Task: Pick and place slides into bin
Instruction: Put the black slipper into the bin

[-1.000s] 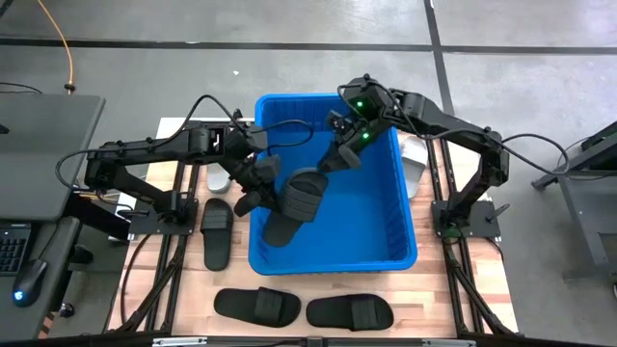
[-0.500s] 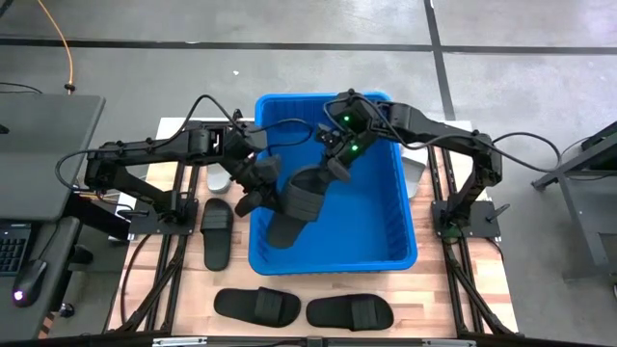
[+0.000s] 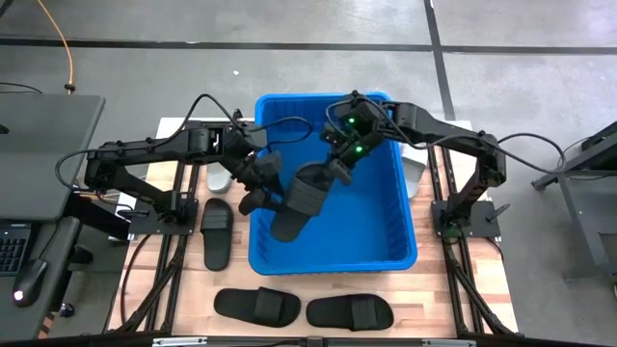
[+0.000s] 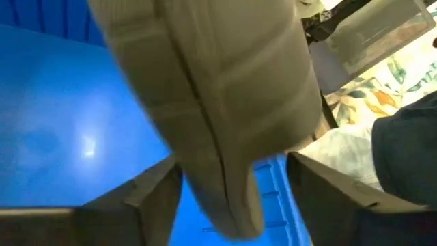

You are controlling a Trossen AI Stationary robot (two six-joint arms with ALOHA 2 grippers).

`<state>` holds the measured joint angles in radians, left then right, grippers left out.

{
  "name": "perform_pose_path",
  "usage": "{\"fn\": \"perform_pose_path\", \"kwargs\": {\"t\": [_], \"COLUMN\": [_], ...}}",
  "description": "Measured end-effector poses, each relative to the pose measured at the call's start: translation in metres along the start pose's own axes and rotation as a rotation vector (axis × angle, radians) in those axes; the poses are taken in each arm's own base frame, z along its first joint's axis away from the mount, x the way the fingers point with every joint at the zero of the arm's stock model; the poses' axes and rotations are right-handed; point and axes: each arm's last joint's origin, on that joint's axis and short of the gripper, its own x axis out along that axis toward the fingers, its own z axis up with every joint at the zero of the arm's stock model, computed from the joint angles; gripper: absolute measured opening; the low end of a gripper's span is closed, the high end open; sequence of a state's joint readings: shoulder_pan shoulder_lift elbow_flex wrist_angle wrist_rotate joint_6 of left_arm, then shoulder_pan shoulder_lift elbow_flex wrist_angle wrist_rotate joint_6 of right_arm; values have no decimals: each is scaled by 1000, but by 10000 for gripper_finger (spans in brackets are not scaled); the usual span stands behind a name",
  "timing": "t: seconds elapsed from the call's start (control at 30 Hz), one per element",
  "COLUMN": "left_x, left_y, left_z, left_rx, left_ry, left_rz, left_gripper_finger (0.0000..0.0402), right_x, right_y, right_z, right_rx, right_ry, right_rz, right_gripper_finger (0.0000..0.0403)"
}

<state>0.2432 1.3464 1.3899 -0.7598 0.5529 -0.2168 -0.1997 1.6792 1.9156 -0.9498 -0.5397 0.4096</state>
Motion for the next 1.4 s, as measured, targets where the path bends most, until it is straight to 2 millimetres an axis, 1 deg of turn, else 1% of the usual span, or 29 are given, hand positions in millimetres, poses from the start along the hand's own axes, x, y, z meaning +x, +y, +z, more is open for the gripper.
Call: {"fn": "perform_pose_path", "kwargs": {"t": [0.13,0.27,0.4,0.47,0.57,0.67,0.73,0.8,0.87,0.93,1.0,1.07,1.1,1.17,1.23,1.4], "left_x": [0,-6,-28,-42,-69,-95,-110,-125,-138,-148,-155,-159,-160,-162,-161,-158], "left_y": [0,-1,-9,-14,-24,-34,-41,-48,-53,-57,-60,-62,-62,-63,-62,-60], "left_z": [-1,0,-1,-3,-8,-16,-21,-28,-34,-38,-41,-43,-43,-44,-44,-43], "left_rx": [-4,-19,-5,-33,-51,-47,-45,-43,-42,-33,-14,8,13,13,11,30], "left_ry": [11,-36,-146,-218,-347,-461,-529,-590,-650,-693,-731,-745,-747,-755,-754,-729], "left_rz": [7,79,241,325,451,554,587,610,634,658,670,677,689,710,728,741], "left_gripper_finger": [304,337,355,360,362,361,360,361,360,360,360,360,360,360,361,359], "right_x": [-19,-44,-67,-72,-72,-56,-39,-27,-27,-33,-35,-33,-34,-36,-37,-34], "right_y": [6,13,23,24,23,14,3,-2,-7,-21,-39,-57,-62,-68,-73,-83], "right_z": [-8,-14,-20,-19,-15,-12,-20,-33,-42,-51,-59,-68,-71,-75,-75,-67], "right_rx": [2,-2,-34,-36,-54,-49,-17,1,18,67,139,229,257,301,307,385], "right_ry": [-29,-116,-231,-269,-308,-369,-377,-450,-556,-643,-726,-736,-727,-712,-719,-830], "right_rz": [-96,-240,-363,-377,-374,-289,-245,-175,-63,-6,-35,-137,-188,-262,-306,-385], "right_gripper_finger": [5,5,5,5,5,5,5,5,5,5,5,5,5,5,5,5]}}
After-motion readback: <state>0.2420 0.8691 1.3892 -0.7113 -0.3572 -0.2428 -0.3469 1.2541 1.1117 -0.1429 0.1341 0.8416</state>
